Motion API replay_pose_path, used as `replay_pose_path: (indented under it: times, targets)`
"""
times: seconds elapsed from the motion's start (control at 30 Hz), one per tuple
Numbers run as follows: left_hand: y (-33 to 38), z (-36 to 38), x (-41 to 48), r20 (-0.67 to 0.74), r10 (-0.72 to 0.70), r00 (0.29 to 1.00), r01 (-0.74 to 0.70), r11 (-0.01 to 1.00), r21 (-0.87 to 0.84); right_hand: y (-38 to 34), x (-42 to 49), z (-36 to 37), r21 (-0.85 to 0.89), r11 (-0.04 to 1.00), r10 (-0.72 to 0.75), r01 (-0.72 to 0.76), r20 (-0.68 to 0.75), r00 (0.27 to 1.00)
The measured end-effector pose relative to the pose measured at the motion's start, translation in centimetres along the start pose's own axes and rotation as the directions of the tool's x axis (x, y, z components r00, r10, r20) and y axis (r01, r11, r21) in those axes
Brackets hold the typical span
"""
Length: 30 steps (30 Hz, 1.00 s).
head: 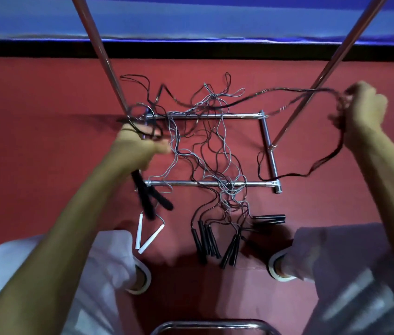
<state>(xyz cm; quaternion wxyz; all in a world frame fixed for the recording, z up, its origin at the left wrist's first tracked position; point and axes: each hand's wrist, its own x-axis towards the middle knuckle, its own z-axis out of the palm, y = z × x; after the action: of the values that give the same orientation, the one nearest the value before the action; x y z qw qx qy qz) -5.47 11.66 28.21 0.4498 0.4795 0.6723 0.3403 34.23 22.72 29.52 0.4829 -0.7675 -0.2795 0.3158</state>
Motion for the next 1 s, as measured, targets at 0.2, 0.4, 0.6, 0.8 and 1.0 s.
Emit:
replay_pose_path:
  times: [0.2,0.4,0.6,0.8,1.0]
  targets:
    - [-1.1,3.8,-1.4,0.442,-0.043,0.896,-0.187,0.866,0.463,2.7,-7.9,2.7,-0.264,0.716,-0.474,0.647,0.497,0.727]
    - [-0.2,5.7,-1.8,0.642,0.085,0.762,-0.293,0.929,0.226,5.9,-18.7,6.0,0.145,0.762,-0.328,0.632,0.927,0.184]
    - [0.0,3.7,-1.2,0.597,0.145,0.789,-0.313,0.931,0.188,5.7,-16.4,6.1,0.039,0.880,-0.109,0.474,0.987,0.121]
    - [-1.1,3.1,-1.5,0.394,0.243,0.886,-0.393,0.845,0.362,5.0,-14.0,4.6,0.006,0.462,-0.379,0.887,0.905,0.192]
    - [-1.5,3.3,-0.7,0.387,0.354,0.852,-0.509,0.733,0.451,3.8,-14.0,3.8,0.147,0.453,-0.587,0.879,0.792,0.170]
